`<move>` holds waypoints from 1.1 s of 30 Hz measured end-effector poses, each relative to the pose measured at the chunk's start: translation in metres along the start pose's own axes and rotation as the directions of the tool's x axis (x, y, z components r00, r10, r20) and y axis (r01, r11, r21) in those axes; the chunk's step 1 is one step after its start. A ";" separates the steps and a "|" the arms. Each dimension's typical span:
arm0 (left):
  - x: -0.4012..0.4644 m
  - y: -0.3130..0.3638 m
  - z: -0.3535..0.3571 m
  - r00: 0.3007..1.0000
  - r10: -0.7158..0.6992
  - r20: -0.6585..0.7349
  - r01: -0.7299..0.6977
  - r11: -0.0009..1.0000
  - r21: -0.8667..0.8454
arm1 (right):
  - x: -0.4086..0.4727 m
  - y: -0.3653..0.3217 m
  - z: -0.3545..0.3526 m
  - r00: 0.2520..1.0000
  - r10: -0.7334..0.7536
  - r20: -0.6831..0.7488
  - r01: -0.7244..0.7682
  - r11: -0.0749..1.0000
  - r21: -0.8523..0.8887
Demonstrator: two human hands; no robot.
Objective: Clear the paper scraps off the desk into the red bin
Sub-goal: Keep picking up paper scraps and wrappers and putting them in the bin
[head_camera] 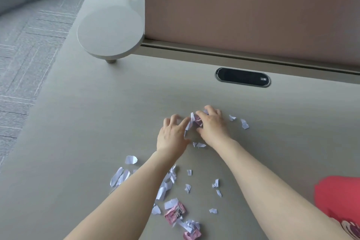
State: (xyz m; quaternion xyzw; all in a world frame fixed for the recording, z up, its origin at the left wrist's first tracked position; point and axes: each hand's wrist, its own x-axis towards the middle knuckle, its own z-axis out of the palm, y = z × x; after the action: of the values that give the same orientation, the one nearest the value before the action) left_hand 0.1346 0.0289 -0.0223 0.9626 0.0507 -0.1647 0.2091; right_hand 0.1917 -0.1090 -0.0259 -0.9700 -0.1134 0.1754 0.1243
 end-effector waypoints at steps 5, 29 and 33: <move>0.003 0.007 0.006 1.000 -0.018 -0.006 0.017 0.995 -0.093 | -0.008 -0.002 0.010 0.999 0.022 -0.045 -0.016 0.991 0.131; -0.054 0.069 -0.028 0.981 -0.118 -0.151 0.034 0.883 -0.468 | -0.103 0.010 -0.048 0.947 0.207 -0.245 -0.063 0.869 0.491; -0.065 0.114 -0.037 0.981 -0.055 -0.184 -0.045 0.866 -0.499 | -0.128 0.027 -0.079 0.901 0.255 -0.352 -0.033 0.847 0.530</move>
State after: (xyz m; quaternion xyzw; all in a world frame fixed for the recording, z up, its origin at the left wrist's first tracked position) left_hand 0.1031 -0.0607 0.0749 0.8866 0.1142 -0.0530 0.4450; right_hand 0.1090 -0.1841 0.0782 -0.9223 0.0406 0.0013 0.3843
